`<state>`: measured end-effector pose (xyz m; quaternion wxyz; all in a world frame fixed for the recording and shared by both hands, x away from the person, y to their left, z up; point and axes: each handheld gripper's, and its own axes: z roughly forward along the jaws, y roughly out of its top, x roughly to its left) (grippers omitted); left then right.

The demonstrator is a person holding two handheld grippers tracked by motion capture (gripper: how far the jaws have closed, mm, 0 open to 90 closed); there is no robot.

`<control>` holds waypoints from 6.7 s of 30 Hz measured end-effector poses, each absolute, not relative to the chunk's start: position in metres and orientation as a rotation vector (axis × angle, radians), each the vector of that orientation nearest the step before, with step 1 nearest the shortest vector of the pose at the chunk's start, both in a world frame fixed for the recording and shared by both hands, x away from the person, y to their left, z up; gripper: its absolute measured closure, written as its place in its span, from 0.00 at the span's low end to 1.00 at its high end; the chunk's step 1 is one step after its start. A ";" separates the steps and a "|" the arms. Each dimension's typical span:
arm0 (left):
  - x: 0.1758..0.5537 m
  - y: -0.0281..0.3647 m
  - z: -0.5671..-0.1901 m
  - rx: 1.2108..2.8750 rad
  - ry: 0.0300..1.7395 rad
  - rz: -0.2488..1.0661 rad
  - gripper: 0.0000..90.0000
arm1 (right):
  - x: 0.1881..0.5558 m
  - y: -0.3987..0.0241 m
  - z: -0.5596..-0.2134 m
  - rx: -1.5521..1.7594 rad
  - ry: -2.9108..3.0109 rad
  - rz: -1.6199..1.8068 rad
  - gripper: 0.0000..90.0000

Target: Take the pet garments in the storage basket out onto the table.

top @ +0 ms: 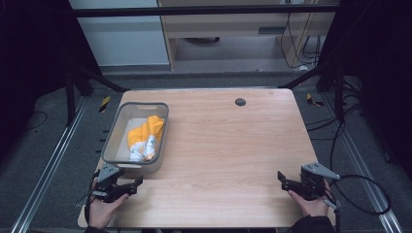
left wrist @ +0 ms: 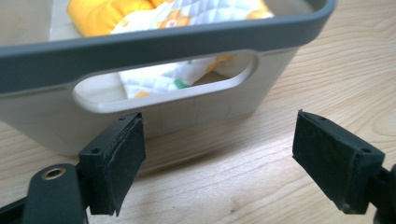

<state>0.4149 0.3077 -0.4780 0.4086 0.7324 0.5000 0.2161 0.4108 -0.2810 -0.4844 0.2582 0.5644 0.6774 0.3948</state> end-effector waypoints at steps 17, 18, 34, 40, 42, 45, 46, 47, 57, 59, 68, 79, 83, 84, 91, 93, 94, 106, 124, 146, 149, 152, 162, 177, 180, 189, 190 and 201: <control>0.409 0.307 -0.461 1.784 1.213 0.569 0.18 | 0.412 -0.281 -0.485 1.517 1.833 1.061 0.09; 0.409 0.307 -0.460 1.781 1.210 0.570 0.18 | 0.412 -0.281 -0.485 1.511 1.832 1.054 0.09; 0.406 0.307 -0.443 1.731 1.199 0.592 0.18 | 0.412 -0.280 -0.486 1.508 1.842 1.038 0.09; 0.405 0.309 -0.437 1.716 1.187 0.597 0.19 | 0.412 -0.280 -0.486 1.510 1.841 1.041 0.09; 0.405 0.309 -0.435 1.712 1.184 0.601 0.19 | 0.412 -0.280 -0.486 1.508 1.842 1.042 0.09; 0.406 0.309 -0.432 1.710 1.177 0.609 0.19 | 0.412 -0.280 -0.486 1.509 1.840 1.044 0.09; 0.406 0.309 -0.432 1.710 1.177 0.609 0.19 | 0.412 -0.280 -0.486 1.509 1.840 1.044 0.09; 0.407 0.309 -0.431 1.706 1.178 0.612 0.19 | 0.412 -0.280 -0.486 1.509 1.840 1.043 0.09; 0.408 0.308 -0.420 1.697 1.158 0.611 0.19 | 0.413 -0.280 -0.486 1.497 1.841 1.034 0.09; 0.409 0.308 -0.419 1.694 1.156 0.610 0.18 | 0.413 -0.280 -0.486 1.498 1.842 1.031 0.09; 0.411 0.307 -0.414 1.684 1.151 0.594 0.18 | 0.413 -0.279 -0.487 1.490 1.842 1.022 0.10; 0.415 0.311 -0.404 1.662 1.143 0.599 0.18 | 0.413 -0.279 -0.487 1.488 1.835 1.022 0.10; 0.419 0.312 -0.400 1.661 1.143 0.605 0.18 | 0.413 -0.279 -0.487 1.486 1.837 1.019 0.10; 0.419 0.312 -0.400 1.661 1.143 0.605 0.18 | 0.413 -0.279 -0.487 1.486 1.837 1.019 0.10; 0.427 0.313 -0.394 1.663 1.144 0.611 0.18 | 0.412 -0.279 -0.486 1.483 1.822 1.029 0.11; 0.431 0.312 -0.393 1.667 1.150 0.613 0.18 | 0.412 -0.280 -0.486 1.476 1.819 1.029 0.11; 0.431 0.312 -0.393 1.667 1.150 0.613 0.18 | 0.412 -0.280 -0.486 1.476 1.819 1.029 0.11; 0.450 0.310 -0.385 1.673 1.178 0.624 0.19 | 0.412 -0.279 -0.486 1.481 1.833 1.042 0.12; 0.480 0.296 -0.384 1.742 1.210 0.623 0.21 | 0.414 -0.279 -0.487 1.474 1.856 1.041 0.14; 0.511 0.284 -0.385 1.882 1.274 0.622 0.23 | 0.414 -0.279 -0.487 1.479 1.869 1.042 0.15; 0.515 0.283 -0.385 1.891 1.284 0.613 0.23 | 0.415 -0.279 -0.487 1.480 1.869 1.044 0.15; 0.518 0.282 -0.385 1.893 1.304 0.591 0.23 | 0.415 -0.280 -0.487 1.474 1.865 1.040 0.15; 0.524 0.273 -0.389 1.931 1.296 0.587 0.24 | 0.415 -0.279 -0.487 1.482 1.870 1.043 0.15; 0.535 0.265 -0.397 2.001 1.320 0.559 0.27 | 0.416 -0.279 -0.488 1.481 1.873 1.037 0.15; 0.536 0.263 -0.398 2.009 1.322 0.545 0.28 | 0.416 -0.280 -0.487 1.484 1.872 1.041 0.15; 0.540 0.257 -0.405 2.069 1.341 0.516 0.30 | 0.416 -0.280 -0.488 1.476 1.876 1.034 0.15; 0.540 0.257 -0.405 2.069 1.341 0.516 0.31 | 0.416 -0.280 -0.488 1.476 1.876 1.034 0.15; 0.542 0.253 -0.414 2.106 1.354 0.493 0.38 | 0.416 -0.280 -0.488 1.483 1.886 1.034 0.15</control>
